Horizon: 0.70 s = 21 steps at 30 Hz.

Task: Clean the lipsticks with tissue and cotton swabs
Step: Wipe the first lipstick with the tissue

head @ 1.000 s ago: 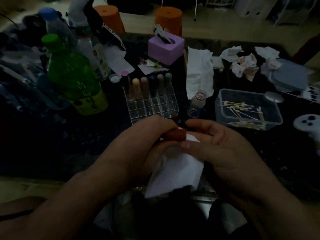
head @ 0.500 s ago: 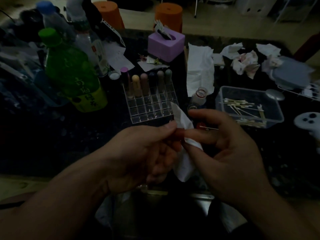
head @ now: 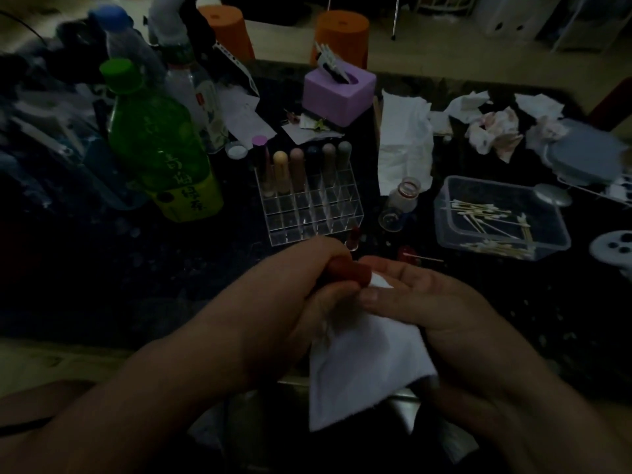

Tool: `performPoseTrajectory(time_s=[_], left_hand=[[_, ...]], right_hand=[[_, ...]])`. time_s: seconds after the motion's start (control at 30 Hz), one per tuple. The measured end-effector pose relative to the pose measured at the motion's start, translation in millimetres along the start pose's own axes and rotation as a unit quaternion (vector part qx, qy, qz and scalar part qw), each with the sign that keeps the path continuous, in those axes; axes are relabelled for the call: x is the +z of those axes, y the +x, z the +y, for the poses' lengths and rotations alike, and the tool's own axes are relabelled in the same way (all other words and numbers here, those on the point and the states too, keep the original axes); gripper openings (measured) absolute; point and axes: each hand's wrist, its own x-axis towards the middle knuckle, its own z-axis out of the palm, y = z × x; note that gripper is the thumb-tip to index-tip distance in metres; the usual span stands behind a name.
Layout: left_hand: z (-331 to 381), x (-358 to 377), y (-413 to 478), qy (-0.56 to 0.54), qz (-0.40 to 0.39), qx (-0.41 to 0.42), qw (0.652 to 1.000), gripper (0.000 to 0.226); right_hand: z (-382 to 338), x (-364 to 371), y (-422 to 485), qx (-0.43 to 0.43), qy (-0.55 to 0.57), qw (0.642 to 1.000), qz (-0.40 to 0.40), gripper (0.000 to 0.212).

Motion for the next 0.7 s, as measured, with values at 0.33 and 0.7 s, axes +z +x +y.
performPoseTrajectory(time_s=[0.33,0.7], left_hand=[[16.0,-5.2,11.5,-0.567,-0.148,-0.291,0.756,0.034],[9.6,11.2,6.2,-0.435,0.032,-0.184,0.881,0.012]], right_hand=[[22.1,-5.4,-1.2,-0.369,-0.419,0.826,0.082,0.072],[17.8,-3.6,5.8,-0.126,-0.217,0.966,0.069,0.034]])
